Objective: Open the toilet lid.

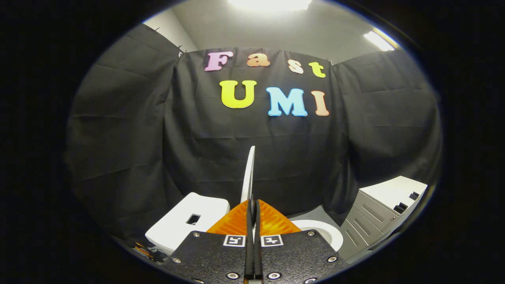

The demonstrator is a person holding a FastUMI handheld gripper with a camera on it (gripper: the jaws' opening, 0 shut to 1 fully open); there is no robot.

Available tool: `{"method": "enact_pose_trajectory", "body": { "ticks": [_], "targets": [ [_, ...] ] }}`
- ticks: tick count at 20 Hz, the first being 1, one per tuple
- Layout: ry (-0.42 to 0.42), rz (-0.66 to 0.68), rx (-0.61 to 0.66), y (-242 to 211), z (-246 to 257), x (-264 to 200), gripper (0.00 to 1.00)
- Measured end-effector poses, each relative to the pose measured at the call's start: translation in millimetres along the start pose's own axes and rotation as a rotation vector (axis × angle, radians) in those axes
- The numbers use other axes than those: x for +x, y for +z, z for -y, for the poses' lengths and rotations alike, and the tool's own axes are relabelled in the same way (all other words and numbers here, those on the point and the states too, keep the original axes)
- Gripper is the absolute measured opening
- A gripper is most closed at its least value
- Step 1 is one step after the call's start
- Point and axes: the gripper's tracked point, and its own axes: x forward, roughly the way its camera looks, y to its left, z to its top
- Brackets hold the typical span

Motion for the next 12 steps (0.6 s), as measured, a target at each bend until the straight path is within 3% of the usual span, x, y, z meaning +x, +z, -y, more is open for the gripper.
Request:
{"method": "enact_pose_trajectory", "body": {
  "ticks": [7,12],
  "targets": [
    [0.057,-0.01,0.041,-0.2,-43.9,0.5,0.0],
    [0.107,-0.022,-0.009,-2.4,-72.9,1.0,0.0]
  ]
}}
